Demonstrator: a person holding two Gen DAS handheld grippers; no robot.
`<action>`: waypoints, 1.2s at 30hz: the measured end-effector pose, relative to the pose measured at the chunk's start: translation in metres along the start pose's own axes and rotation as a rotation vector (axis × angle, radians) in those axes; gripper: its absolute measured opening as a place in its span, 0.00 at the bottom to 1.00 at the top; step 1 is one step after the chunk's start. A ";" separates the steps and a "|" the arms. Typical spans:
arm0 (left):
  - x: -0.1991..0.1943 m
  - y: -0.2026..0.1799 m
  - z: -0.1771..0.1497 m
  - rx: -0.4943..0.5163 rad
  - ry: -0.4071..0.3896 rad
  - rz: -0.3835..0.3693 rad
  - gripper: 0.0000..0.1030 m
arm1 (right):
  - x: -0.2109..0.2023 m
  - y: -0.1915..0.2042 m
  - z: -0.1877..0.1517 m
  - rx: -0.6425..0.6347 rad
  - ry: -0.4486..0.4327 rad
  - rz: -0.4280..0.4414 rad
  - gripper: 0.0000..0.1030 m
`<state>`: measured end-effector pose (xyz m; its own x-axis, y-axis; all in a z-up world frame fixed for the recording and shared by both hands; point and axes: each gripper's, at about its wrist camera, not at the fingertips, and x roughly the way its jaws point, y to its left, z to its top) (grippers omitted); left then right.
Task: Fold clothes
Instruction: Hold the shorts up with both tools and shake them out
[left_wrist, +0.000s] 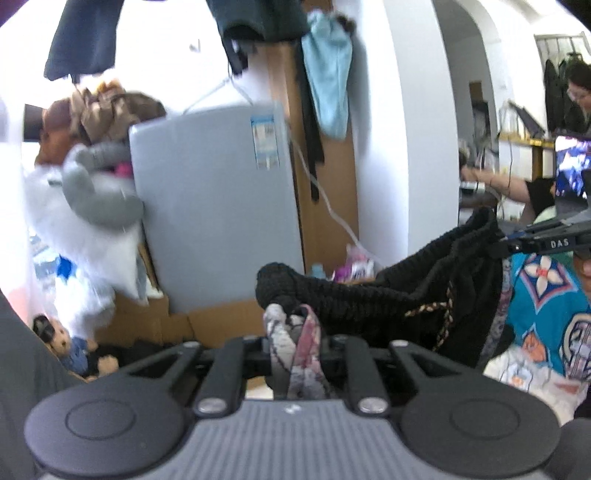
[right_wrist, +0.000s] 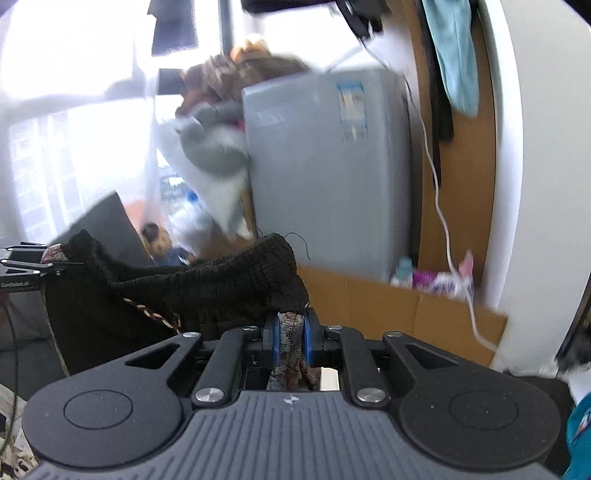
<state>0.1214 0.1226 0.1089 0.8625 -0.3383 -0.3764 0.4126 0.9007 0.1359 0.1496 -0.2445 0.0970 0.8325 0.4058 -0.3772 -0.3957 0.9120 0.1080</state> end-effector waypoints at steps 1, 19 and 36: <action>-0.009 -0.003 0.004 -0.001 -0.018 -0.001 0.16 | -0.011 0.003 0.005 -0.014 -0.016 0.003 0.11; -0.124 -0.068 0.030 0.056 -0.165 -0.144 0.16 | -0.194 0.034 0.019 -0.137 -0.125 -0.013 0.10; 0.026 -0.029 -0.062 -0.082 0.075 -0.241 0.16 | -0.066 -0.013 -0.066 -0.046 0.124 -0.063 0.10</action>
<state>0.1135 0.1043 0.0387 0.7167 -0.5271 -0.4566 0.5757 0.8168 -0.0393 0.0746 -0.2872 0.0593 0.8030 0.3346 -0.4931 -0.3637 0.9307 0.0393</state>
